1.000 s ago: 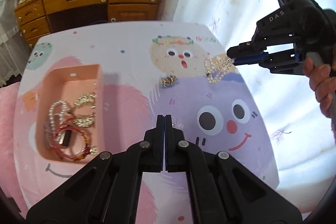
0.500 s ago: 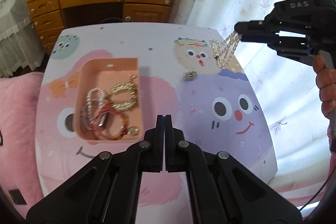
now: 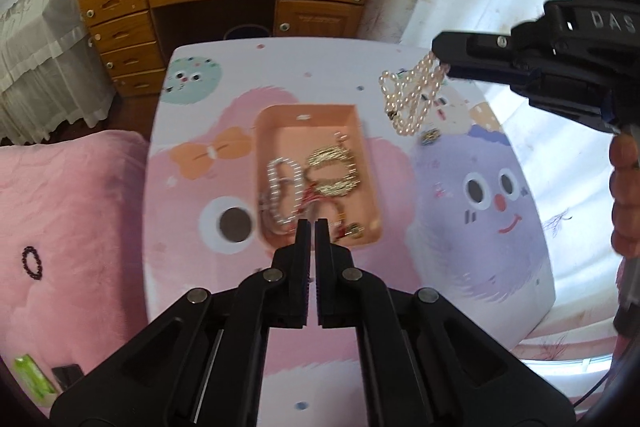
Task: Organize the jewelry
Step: 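Carry the pearl necklace into the pink box and open the right tool, then move the right tool to the pink-stone ring while the left tool moves to the flower brooch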
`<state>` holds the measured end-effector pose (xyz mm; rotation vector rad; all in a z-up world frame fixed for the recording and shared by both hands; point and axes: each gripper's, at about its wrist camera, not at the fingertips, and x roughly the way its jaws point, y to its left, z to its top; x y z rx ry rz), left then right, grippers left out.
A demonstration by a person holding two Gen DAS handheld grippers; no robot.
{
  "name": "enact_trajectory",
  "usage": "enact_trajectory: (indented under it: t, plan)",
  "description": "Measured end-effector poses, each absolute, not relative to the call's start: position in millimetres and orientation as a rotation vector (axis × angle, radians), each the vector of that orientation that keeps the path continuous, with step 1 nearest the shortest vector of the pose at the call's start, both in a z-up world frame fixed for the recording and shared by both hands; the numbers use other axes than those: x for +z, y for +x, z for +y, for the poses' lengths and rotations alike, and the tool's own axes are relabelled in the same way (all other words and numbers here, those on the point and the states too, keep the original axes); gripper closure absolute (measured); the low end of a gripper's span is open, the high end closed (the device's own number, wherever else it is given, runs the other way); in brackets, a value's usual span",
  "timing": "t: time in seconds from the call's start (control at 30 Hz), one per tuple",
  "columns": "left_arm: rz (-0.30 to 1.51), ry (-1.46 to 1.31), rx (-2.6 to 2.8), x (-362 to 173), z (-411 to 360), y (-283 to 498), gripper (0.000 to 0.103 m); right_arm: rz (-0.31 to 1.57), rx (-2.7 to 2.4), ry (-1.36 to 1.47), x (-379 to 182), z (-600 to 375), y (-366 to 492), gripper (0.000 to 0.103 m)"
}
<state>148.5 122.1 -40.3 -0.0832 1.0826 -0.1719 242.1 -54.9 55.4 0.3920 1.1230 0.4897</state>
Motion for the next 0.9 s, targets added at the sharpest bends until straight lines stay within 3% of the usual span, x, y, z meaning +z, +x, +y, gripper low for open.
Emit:
enact_trajectory:
  t: [0.1,0.2,0.27,0.3,0.33,0.47,0.63,0.9]
  plan:
    - [1.101,-0.071,-0.159,-42.2,140.9,148.8,0.093,1.145,0.490,0.380,41.6,-26.2,234.6,0.094]
    - [1.104,-0.074,-0.155,-40.5,161.9,150.9,0.079,1.154,0.478,0.365,24.0,-2.7,226.9,0.092]
    - [1.104,-0.076,-0.149,-38.1,173.2,152.6,0.069,1.147,0.448,0.352,11.4,6.4,222.3,0.080]
    - [1.104,-0.077,-0.146,-36.7,178.0,153.5,0.068,1.142,0.432,0.345,4.7,9.3,219.6,0.063]
    - [1.104,-0.079,-0.143,-34.7,184.7,154.6,0.066,1.138,0.420,0.335,0.3,14.8,215.5,0.054]
    - [1.091,-0.091,-0.132,-23.0,204.0,158.7,0.055,1.149,0.392,0.304,-21.8,25.8,206.2,0.052]
    - [1.106,-0.103,-0.171,-10.5,204.9,166.9,0.048,1.118,0.357,0.248,-48.5,18.3,186.6,0.039]
    - [1.173,-0.018,-0.270,-0.5,146.6,190.6,0.037,1.041,0.279,0.107,-87.7,-25.8,144.5,0.038]
